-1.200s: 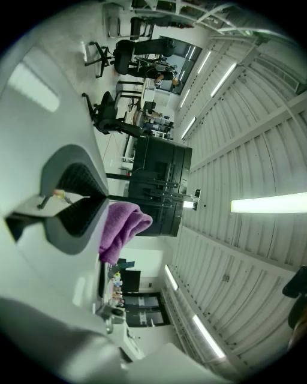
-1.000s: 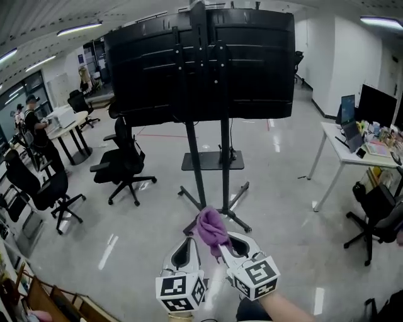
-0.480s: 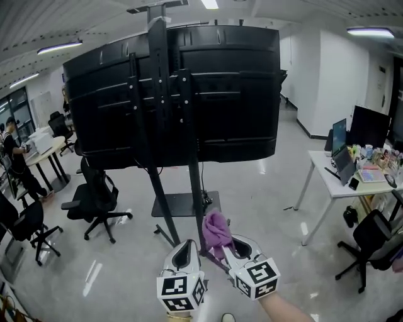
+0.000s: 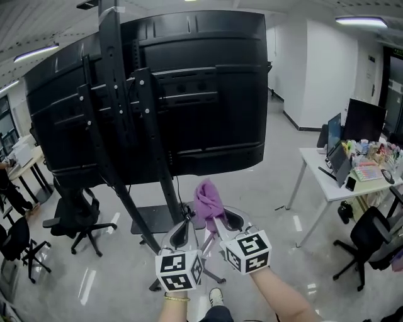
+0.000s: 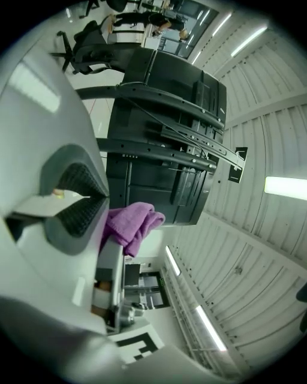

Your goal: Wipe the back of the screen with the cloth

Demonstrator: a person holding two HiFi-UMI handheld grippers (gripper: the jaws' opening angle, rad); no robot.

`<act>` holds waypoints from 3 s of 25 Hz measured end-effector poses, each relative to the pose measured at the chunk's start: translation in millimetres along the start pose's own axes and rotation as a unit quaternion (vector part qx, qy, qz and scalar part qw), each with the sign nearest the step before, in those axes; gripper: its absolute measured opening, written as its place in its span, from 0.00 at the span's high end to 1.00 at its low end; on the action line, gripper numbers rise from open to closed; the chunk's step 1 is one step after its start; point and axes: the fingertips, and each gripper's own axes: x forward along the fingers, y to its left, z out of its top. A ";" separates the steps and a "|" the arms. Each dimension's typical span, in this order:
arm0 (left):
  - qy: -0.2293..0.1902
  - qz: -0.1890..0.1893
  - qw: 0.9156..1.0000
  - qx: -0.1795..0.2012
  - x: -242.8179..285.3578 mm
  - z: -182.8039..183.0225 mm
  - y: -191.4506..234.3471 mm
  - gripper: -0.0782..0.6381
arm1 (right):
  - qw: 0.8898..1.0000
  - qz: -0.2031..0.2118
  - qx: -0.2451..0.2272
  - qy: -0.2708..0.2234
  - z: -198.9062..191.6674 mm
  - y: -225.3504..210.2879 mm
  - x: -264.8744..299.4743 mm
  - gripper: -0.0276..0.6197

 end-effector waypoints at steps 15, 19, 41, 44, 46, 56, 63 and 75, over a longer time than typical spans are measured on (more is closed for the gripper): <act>0.000 -0.014 1.000 0.010 197.1 25.2 36.9 0.88 | 1.000 0.018 -0.017 -0.014 22.6 -113.5 232.0 0.88; 0.004 -0.024 1.000 0.013 228.9 26.3 36.0 0.88 | 1.000 0.003 -0.011 -0.004 15.7 -148.9 248.8 0.87; -0.002 -0.097 0.995 0.020 296.4 38.5 -18.4 0.88 | 0.980 -0.153 -0.125 -0.012 47.5 -324.6 131.0 0.87; -0.005 -0.096 0.995 0.020 298.4 41.5 -17.8 0.88 | 0.973 -0.096 -0.211 0.018 60.9 -298.4 153.4 0.87; -0.007 -0.096 0.995 0.018 299.4 43.7 -16.3 0.88 | 0.965 -0.084 -0.246 0.045 62.8 -297.3 170.1 0.87; -0.021 -0.087 0.996 0.032 302.5 62.5 -0.6 0.88 | 0.944 -0.142 -0.296 -0.033 240.1 -326.3 195.3 0.87; -0.026 -0.085 0.995 0.036 302.8 69.6 7.2 0.88 | 0.924 -0.186 -0.320 -0.099 361.2 -334.0 197.3 0.87; -0.041 -0.083 0.995 0.048 289.6 81.7 9.4 0.88 | 0.914 -0.246 -0.281 -0.157 438.3 -337.8 188.3 0.87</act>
